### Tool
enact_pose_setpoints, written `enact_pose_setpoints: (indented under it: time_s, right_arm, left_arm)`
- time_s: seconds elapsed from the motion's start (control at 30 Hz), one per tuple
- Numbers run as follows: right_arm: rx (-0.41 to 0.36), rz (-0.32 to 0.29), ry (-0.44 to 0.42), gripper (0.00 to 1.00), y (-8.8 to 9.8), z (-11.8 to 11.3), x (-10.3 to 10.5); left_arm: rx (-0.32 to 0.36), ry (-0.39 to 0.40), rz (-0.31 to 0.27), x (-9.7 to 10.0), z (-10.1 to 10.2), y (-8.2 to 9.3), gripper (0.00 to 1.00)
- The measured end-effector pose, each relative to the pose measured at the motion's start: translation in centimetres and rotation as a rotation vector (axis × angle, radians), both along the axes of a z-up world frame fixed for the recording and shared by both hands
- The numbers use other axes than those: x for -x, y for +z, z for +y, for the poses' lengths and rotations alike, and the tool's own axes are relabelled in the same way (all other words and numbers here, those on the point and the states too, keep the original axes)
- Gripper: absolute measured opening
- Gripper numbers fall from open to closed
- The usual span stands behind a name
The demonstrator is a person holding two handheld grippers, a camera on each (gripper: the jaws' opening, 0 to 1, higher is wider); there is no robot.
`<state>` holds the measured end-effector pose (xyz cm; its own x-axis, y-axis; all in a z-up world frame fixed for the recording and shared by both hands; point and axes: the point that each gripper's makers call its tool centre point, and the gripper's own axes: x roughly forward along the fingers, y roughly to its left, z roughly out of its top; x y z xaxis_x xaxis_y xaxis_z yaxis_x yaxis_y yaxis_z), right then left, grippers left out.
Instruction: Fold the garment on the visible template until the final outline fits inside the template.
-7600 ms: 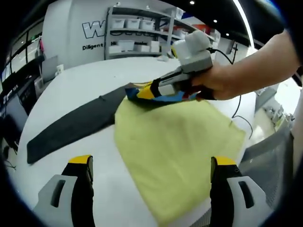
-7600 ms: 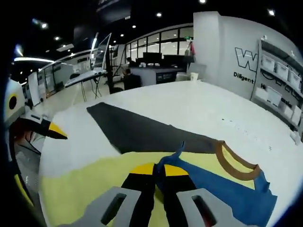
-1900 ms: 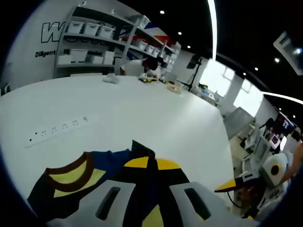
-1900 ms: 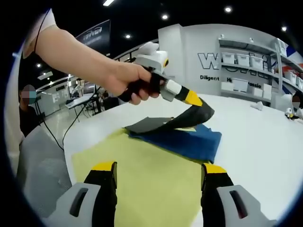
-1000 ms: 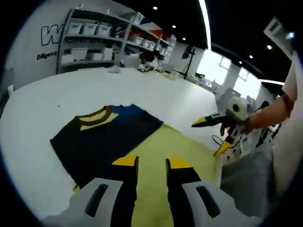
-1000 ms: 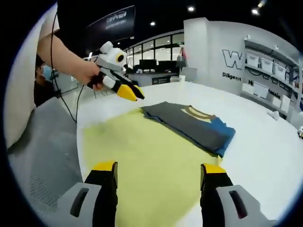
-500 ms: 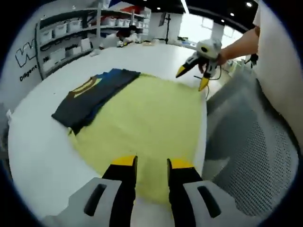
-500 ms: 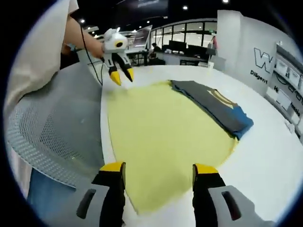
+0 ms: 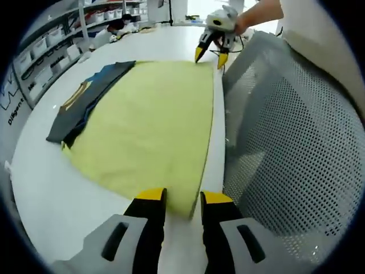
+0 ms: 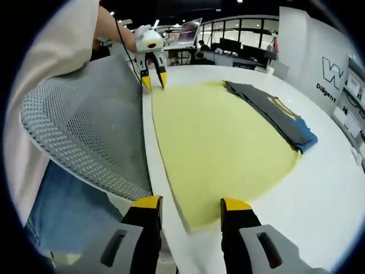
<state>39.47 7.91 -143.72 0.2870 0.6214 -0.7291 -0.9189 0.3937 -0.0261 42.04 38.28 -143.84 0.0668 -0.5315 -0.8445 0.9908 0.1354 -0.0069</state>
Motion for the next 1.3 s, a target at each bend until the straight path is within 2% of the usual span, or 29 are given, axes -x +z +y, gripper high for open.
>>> enact_pose_setpoints:
  time_s: [0.1, 0.17, 0.33, 0.53, 0.7, 0.97, 1.3]
  right_arm:
    - [0.013, -0.002, 0.007, 0.33, -0.3, -0.4, 0.1]
    - [0.019, -0.003, 0.007, 0.3, -0.4, -0.6, 0.1]
    - [0.042, -0.011, 0.024, 0.24, -0.7, -1.1, 0.2]
    - [0.048, -0.027, 0.037, 0.08, -0.8, -0.8, -0.1]
    - [0.069, -0.04, 0.049, 0.0, -0.8, -0.9, -0.1]
    - [0.088, -0.041, 0.091, 0.0, -0.1, -0.9, 0.0]
    - [0.074, -0.02, 0.12, 0.0, 2.3, -1.1, 0.9]
  left_arm:
    - [-0.058, -0.041, -0.007, 0.6, 0.9, -0.8, 0.21]
    - [-0.021, 0.014, 0.003, 0.1, 0.8, -0.4, 0.22]
    - [-0.006, 0.047, 0.011, 0.0, 0.6, -0.2, 0.18]
    - [0.016, 0.119, 0.015, -0.4, 0.7, -0.2, 0.1]
    - [-0.007, 0.108, 0.0, -0.3, 0.7, -0.3, 0.04]
    - [-0.054, 0.041, -0.042, 0.0, 0.6, 0.3, 0.01]
    - [-0.056, -0.007, -0.028, 1.3, 0.8, 2.3, 0.01]
